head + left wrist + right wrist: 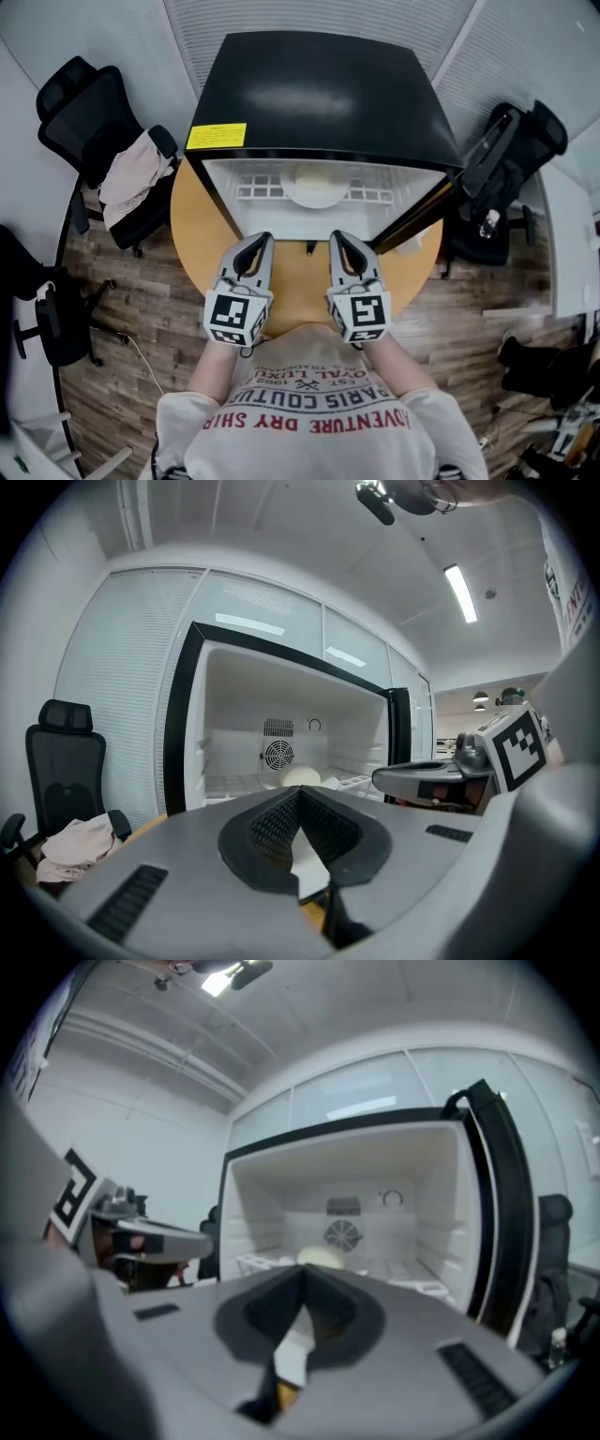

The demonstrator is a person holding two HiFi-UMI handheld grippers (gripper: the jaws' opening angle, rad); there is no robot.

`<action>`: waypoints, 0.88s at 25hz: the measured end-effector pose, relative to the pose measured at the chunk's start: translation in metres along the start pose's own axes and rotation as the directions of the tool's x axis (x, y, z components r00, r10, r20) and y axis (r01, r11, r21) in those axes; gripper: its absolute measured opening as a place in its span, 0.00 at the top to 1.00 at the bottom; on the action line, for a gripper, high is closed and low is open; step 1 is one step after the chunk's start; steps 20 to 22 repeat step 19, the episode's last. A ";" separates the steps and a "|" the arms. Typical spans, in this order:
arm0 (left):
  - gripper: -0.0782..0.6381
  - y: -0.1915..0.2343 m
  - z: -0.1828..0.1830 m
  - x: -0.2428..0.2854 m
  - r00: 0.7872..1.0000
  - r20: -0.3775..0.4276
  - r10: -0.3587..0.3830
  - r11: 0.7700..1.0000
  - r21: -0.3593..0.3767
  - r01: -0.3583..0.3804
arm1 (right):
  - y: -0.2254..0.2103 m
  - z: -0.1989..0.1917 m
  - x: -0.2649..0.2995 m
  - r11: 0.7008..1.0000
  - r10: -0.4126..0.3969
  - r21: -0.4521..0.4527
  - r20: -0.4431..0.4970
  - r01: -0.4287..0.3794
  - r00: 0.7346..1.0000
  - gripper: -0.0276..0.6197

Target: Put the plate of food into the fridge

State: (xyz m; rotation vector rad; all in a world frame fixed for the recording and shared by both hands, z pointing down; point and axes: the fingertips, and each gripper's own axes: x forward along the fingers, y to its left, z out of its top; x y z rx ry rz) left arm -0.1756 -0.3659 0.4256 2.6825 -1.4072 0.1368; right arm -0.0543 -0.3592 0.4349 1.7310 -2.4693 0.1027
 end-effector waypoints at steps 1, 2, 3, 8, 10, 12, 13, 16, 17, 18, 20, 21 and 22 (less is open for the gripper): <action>0.86 0.000 0.000 0.000 1.000 -0.001 0.000 1.000 0.000 0.000 | -0.001 -0.001 0.000 1.000 -0.002 -0.001 -0.003 0.002 1.000 0.91; 0.86 0.000 -0.001 0.000 1.000 -0.002 0.000 1.000 0.000 0.000 | -0.001 -0.002 0.000 1.000 -0.003 -0.003 -0.005 0.003 1.000 0.91; 0.86 0.000 -0.001 0.000 1.000 -0.003 0.001 1.000 0.000 -0.001 | -0.001 -0.003 0.000 1.000 -0.004 -0.005 -0.007 0.003 1.000 0.91; 0.86 0.000 -0.002 0.001 1.000 -0.007 0.003 1.000 -0.002 -0.004 | -0.001 -0.001 0.002 1.000 0.004 0.007 -0.016 -0.004 1.000 0.91; 0.86 0.001 -0.002 0.002 1.000 -0.006 0.004 1.000 -0.002 -0.004 | -0.002 -0.001 0.002 1.000 0.004 0.005 -0.015 -0.004 1.000 0.91; 0.86 0.001 -0.002 0.002 1.000 -0.007 0.005 1.000 -0.004 -0.005 | -0.002 -0.001 0.003 1.000 0.005 -0.001 -0.017 -0.005 1.000 0.91; 0.86 0.002 -0.002 0.003 1.000 -0.007 0.007 1.000 -0.005 -0.007 | -0.002 -0.002 0.004 1.000 0.006 -0.001 -0.019 -0.006 1.000 0.91; 0.86 0.006 -0.003 0.003 1.000 -0.010 0.017 1.000 -0.012 -0.017 | -0.003 -0.003 0.006 1.000 0.008 0.005 -0.024 -0.008 1.000 0.91; 0.86 0.008 -0.003 0.003 1.000 -0.010 0.019 1.000 -0.012 -0.019 | -0.003 -0.003 0.007 1.000 0.009 0.006 -0.025 -0.009 1.000 0.91; 0.86 0.009 -0.003 0.004 1.000 -0.010 0.021 1.000 -0.012 -0.021 | -0.002 -0.004 0.007 1.000 0.010 0.007 -0.027 -0.010 1.000 0.91; 0.86 0.010 -0.003 0.004 1.000 -0.010 0.022 1.000 -0.011 -0.022 | -0.002 -0.004 0.008 1.000 0.011 0.008 -0.029 -0.011 1.000 0.91; 0.86 0.010 -0.003 0.004 1.000 -0.010 0.022 1.000 -0.011 -0.022 | -0.002 -0.004 0.008 1.000 0.011 0.008 -0.029 -0.011 1.000 0.91; 0.86 0.010 -0.003 0.004 1.000 -0.010 0.022 1.000 -0.011 -0.022 | -0.002 -0.004 0.008 1.000 0.011 0.008 -0.029 -0.011 1.000 0.91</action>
